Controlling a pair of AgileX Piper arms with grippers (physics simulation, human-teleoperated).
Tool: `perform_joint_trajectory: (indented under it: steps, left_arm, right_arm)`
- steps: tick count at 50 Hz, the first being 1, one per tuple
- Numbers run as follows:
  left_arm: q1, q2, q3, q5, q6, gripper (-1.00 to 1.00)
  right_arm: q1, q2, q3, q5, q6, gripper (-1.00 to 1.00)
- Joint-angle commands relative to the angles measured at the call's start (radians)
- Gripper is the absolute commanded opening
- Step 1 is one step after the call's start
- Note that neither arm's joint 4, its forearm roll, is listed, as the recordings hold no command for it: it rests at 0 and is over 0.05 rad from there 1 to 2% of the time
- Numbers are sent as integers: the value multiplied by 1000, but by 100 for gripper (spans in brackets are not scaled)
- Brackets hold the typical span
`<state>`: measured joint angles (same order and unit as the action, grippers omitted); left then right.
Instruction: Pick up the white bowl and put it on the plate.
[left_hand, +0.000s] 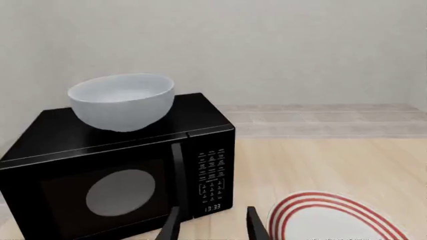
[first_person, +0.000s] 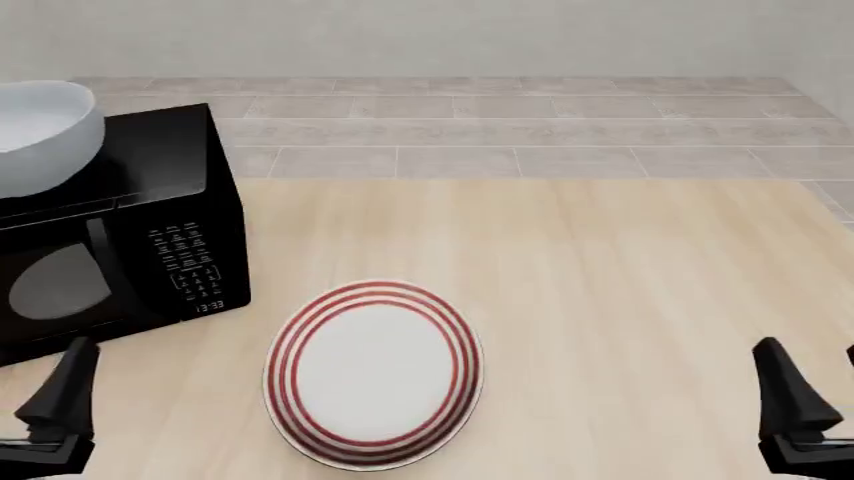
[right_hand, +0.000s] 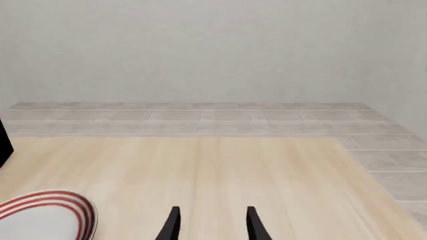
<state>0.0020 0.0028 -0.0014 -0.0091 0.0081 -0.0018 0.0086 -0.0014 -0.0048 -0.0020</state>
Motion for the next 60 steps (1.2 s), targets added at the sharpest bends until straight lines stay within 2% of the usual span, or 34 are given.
perform_joint_trajectory:
  steps: [1, 12, 16, 30, 35, 40, 43, 48, 49, 50, 52, 53, 57, 59, 60]
  left_arm:
    - [-6, 3, -2, 9, -6, 100]
    - [-6, 7, 0, 12, -30, 100]
    - [9, 31, -1, 14, 6, 100]
    - [13, 80, 0, -31, 17, 100]
    - [20, 78, 0, -25, 53, 100]
    - [22, 124, -75, 15, 126, 100]
    - [74, 156, -82, -5, 201, 100]
    - [79, 170, -116, 16, 269, 100]
    - [68, 164, -124, 34, 301, 100]
    - [78, 138, -81, 8, 306, 100]
    - [77, 169, -164, 69, 286, 100]
    - [61, 152, -178, 95, 310, 100]
    - [75, 158, -235, 142, 311, 100]
    - [105, 124, -276, 179, 337, 100]
    - [122, 164, -302, 178, 304, 100]
  right_arm:
    - [2, -2, -3, 4, 2, 100]
    - [2, -2, -3, 3, 2, 100]
    - [2, 2, -3, 0, 2, 100]
    - [2, -1, -3, 3, 2, 100]
    - [2, -1, -3, 3, 1, 100]
    - [2, -1, -3, 3, 2, 100]
    - [2, -1, -3, 3, 1, 100]
    - [2, -1, -3, 3, 2, 100]
    - [2, -1, -3, 3, 1, 100]
    - [2, -1, -3, 3, 1, 100]
    - [2, -1, -3, 3, 1, 100]
    - [2, -1, -3, 3, 1, 100]
    - [2, -1, -3, 3, 1, 100]
    - [2, -1, -3, 3, 1, 100]
    - [2, -1, -3, 3, 1, 100]
